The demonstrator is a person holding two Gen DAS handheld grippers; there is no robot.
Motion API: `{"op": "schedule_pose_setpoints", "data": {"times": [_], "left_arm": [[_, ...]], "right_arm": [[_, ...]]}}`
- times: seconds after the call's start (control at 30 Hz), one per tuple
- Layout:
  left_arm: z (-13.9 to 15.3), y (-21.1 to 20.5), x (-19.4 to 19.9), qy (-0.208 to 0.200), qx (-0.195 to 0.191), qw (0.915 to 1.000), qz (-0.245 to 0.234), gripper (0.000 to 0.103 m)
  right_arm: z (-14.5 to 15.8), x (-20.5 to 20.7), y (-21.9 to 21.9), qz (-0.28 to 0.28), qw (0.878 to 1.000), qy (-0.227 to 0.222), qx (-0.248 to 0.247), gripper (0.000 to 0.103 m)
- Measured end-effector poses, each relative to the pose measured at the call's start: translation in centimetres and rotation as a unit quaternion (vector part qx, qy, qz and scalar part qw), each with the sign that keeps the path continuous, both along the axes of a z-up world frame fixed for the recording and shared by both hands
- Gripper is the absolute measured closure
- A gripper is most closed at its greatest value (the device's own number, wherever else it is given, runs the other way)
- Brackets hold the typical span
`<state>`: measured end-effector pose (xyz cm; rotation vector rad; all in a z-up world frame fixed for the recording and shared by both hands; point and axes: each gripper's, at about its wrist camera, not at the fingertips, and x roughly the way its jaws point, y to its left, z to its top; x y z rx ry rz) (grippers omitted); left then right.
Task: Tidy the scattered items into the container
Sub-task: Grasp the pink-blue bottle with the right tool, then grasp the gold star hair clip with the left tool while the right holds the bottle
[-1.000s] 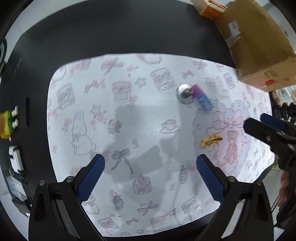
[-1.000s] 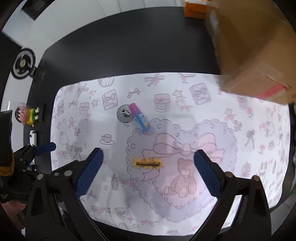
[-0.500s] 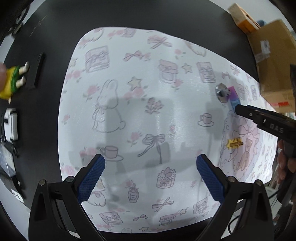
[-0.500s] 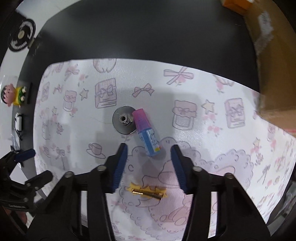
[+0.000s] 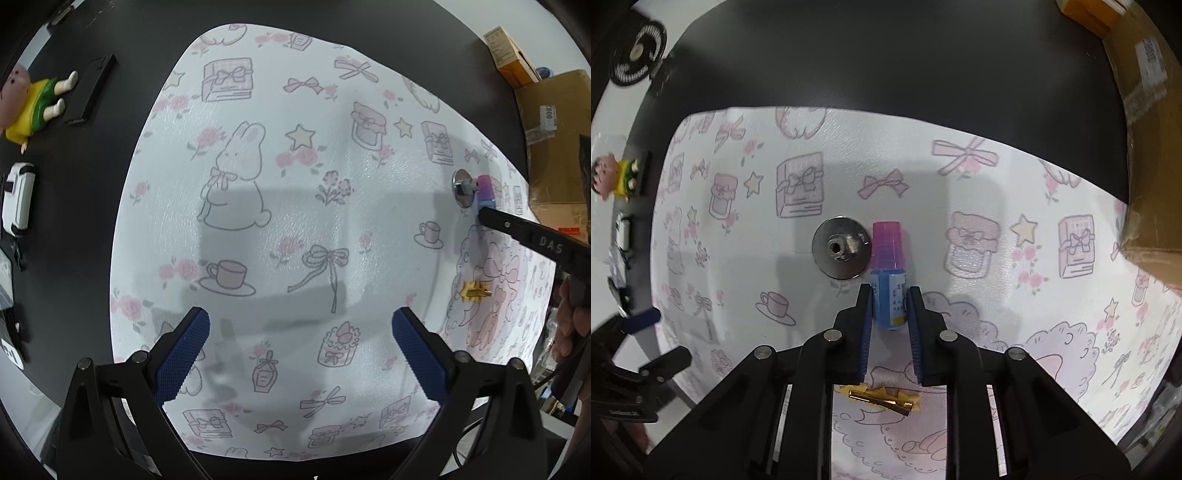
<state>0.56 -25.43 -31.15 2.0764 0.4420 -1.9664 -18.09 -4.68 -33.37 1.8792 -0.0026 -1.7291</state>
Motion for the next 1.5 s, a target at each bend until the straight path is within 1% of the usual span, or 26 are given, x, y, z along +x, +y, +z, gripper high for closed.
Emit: {"op": "schedule_pose_setpoints", "data": {"times": [0.1, 0.23, 0.4, 0.57, 0.77, 0.83, 1.0, 1.13, 1.17, 1.2, 1.23, 1.27, 1.3, 1.43, 1.47, 1.5], "left_arm": [[-0.2, 0.6, 0.1, 0.005, 0.006, 1.0, -0.003, 0.004], [-0.7, 2.5, 0.0, 0.006, 0.01, 0.9998, -0.018, 0.004], [-0.9, 4.7, -0.9, 0.012, 0.016, 0.9994, -0.027, 0.004], [-0.9, 8.1, -1.8, 0.012, 0.013, 0.9981, -0.06, 0.004], [-1.6, 11.7, -2.2, 0.008, 0.019, 0.9968, -0.077, 0.004], [-2.0, 13.0, -2.7, 0.009, 0.016, 0.9965, -0.082, 0.004], [-3.1, 16.2, -3.8, 0.012, 0.008, 0.9957, -0.092, 0.004], [-3.8, 18.0, -4.6, 0.008, -0.006, 0.9953, -0.096, 0.005], [-4.0, 18.3, -4.8, 0.006, -0.009, 0.9954, -0.095, 0.008], [-4.2, 18.7, -4.9, 0.004, -0.013, 0.9954, -0.094, 0.016], [-4.5, 18.9, -5.1, 0.001, -0.017, 0.9955, -0.093, 0.021], [-4.8, 19.0, -5.2, -0.002, -0.023, 0.9956, -0.091, 0.03], [-5.1, 19.1, -5.3, -0.006, -0.029, 0.9956, -0.088, 0.037], [-5.4, 19.6, -5.6, -0.009, -0.052, 0.9949, -0.086, 0.04], [-5.4, 19.5, -5.7, -0.01, -0.059, 0.9947, -0.084, 0.045], [-5.3, 19.4, -5.6, -0.01, -0.067, 0.9944, -0.081, 0.054]], "right_arm": [[0.0, -0.3, 1.5, -0.012, 1.0, -0.003, -0.002, 0.085], [-0.2, -0.4, 3.6, -0.021, 1.0, -0.008, 0.004, 0.085], [-0.3, 0.1, 6.5, -0.028, 0.999, -0.012, 0.011, 0.085], [-0.8, 1.6, 10.0, -0.043, 0.999, -0.021, 0.012, 0.085], [-1.8, 4.6, 13.2, -0.059, 0.998, -0.033, 0.007, 0.085], [-2.0, 5.5, 14.1, -0.062, 0.997, -0.036, 0.003, 0.085], [-2.2, 6.3, 15.6, -0.063, 0.997, -0.036, -0.006, 0.085], [-2.3, 7.0, 16.8, -0.064, 0.997, -0.035, -0.014, 0.085], [-2.3, 7.1, 17.1, -0.064, 0.997, -0.035, -0.016, 0.084], [-2.4, 7.3, 17.4, -0.064, 0.997, -0.035, -0.018, 0.084], [-2.4, 7.4, 17.7, -0.064, 0.997, -0.035, -0.02, 0.084], [-2.6, 7.4, 18.0, -0.064, 0.997, -0.036, -0.021, 0.084], [-2.9, 7.3, 18.3, -0.063, 0.997, -0.036, -0.023, 0.084], [-3.4, 7.3, 19.7, -0.058, 0.997, -0.035, -0.028, 0.084], [-3.5, 7.5, 20.0, -0.058, 0.997, -0.035, -0.029, 0.084], [-3.6, 7.6, 20.2, -0.058, 0.997, -0.036, -0.031, 0.084]]}}
